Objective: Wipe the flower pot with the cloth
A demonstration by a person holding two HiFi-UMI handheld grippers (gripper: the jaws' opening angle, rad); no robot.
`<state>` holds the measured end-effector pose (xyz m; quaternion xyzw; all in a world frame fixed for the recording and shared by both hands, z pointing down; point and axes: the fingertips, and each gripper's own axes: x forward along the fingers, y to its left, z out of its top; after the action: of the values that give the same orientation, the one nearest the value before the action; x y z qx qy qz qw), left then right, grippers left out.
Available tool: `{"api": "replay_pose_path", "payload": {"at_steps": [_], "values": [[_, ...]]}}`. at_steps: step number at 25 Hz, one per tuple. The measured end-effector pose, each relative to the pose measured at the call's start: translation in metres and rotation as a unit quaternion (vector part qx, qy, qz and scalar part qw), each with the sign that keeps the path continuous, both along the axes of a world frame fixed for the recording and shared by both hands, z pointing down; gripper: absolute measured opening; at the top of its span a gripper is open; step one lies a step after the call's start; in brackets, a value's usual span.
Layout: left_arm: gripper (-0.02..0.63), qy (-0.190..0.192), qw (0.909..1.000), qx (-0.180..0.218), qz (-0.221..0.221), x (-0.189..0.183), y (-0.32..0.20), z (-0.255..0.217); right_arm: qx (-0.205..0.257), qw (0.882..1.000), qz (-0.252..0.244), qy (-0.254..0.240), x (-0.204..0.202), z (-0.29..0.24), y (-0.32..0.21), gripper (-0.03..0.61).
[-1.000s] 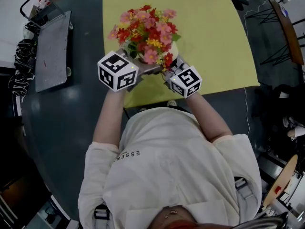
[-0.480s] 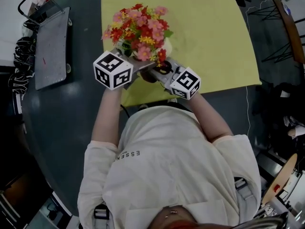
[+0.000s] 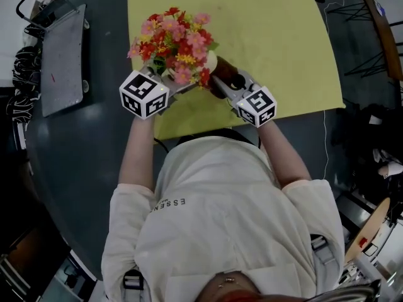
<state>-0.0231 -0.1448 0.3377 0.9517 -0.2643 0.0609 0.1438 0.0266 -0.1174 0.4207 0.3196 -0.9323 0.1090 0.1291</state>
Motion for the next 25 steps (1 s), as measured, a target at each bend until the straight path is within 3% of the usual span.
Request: {"api": "replay_pose_path", "payload": {"at_steps": [4,8,15,25], "values": [[0.557,-0.034,0.9984,0.029,0.037,0.006,0.009,0.032,0.045,0.992,0.099,0.068,0.039,0.001,-0.03,0.061],[0.557,-0.08,0.9931,0.037,0.077,0.022,0.024,0.075,0.053,0.985,0.148,0.067,0.066,-0.005,-0.042,0.061],[0.557,-0.09,0.9893,0.033,0.111,0.044,0.045,0.135,0.077,0.978,0.179,0.079,0.089,0.006,-0.039,0.061],[0.558,-0.11,0.9877,0.026,0.107,0.046,0.048,0.196,0.054,0.979,0.184,0.062,0.105,0.047,-0.021,0.061]]}}
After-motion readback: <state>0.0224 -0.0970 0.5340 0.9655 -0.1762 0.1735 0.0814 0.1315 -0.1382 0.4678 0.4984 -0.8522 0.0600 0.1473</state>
